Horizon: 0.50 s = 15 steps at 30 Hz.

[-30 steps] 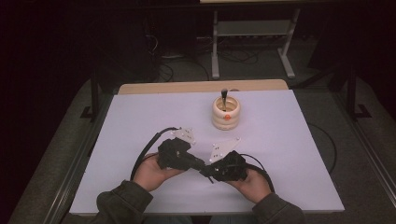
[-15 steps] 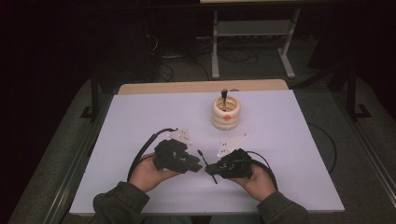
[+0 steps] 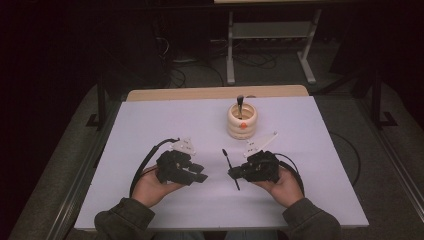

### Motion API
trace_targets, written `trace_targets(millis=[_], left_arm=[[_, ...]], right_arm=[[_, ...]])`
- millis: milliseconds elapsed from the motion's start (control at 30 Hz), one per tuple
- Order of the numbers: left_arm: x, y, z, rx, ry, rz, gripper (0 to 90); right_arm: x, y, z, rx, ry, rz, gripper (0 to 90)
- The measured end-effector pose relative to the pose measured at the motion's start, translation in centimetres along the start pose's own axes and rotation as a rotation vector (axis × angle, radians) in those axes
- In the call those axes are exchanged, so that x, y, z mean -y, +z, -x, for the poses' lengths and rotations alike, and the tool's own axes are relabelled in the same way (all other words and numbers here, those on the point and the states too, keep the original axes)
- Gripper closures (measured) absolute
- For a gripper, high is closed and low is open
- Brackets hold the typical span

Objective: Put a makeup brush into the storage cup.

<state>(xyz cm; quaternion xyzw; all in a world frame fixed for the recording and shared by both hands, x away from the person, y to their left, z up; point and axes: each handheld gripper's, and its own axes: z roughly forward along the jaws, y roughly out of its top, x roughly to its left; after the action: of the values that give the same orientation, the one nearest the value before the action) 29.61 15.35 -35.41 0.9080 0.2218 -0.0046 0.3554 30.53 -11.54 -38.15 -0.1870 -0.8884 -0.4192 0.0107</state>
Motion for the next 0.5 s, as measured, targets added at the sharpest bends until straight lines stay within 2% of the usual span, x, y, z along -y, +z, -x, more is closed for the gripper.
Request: trace_targets(millis=[100,233,400,500], left_arm=[[0.3,-0.2,-0.2,-0.017,-0.013,0.007,59.9],[0.8,-0.4,-0.5,-0.032,-0.025,0.012,58.8],[1.3,-0.6,-0.7,-0.049,-0.018,0.012,57.0],[1.5,-0.6,-0.7,-0.057,-0.03,0.022,55.8]], right_arm=[[-0.2,-0.7,0.6,-0.005,0.023,0.012,84.1],[-0.6,-1.5,1.4,0.012,0.026,0.018,84.1],[-0.8,-2.5,2.3,0.021,0.036,0.021,84.2],[-0.9,-3.0,2.6,0.026,0.052,0.034,84.1]])
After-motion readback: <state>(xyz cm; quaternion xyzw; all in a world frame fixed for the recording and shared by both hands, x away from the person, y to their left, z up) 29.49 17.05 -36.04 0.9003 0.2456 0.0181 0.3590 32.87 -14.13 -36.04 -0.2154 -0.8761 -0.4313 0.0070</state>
